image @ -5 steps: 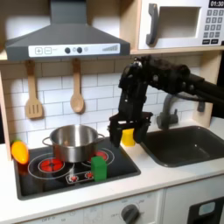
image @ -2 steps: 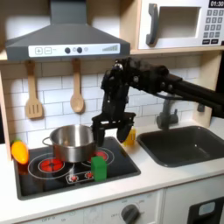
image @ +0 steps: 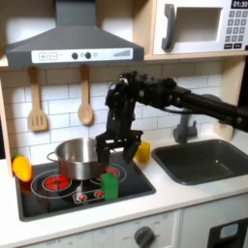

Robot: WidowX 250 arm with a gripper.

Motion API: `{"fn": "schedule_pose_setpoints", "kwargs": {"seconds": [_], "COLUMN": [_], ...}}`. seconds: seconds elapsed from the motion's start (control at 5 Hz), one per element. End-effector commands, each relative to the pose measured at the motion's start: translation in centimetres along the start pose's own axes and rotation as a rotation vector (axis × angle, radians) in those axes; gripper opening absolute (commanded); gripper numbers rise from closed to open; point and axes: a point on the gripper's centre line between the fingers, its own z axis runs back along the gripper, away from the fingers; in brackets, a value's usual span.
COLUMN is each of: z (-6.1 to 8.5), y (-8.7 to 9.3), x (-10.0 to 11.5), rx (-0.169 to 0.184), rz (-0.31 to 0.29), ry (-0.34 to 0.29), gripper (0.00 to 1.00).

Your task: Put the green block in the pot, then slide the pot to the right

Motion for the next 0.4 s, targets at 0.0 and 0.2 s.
{"fn": "schedule_pose_setpoints", "kwargs": {"seconds": [0.0, 0.2], "z": [-1.15, -1.91], "y": [0.53, 0.62], "x": [0.86, 0.71], "rx": [0.014, 0.006], "rz": [-0.005, -0.011], "ry": [0.012, 0.028], "gripper": [1.0, 1.0]}}
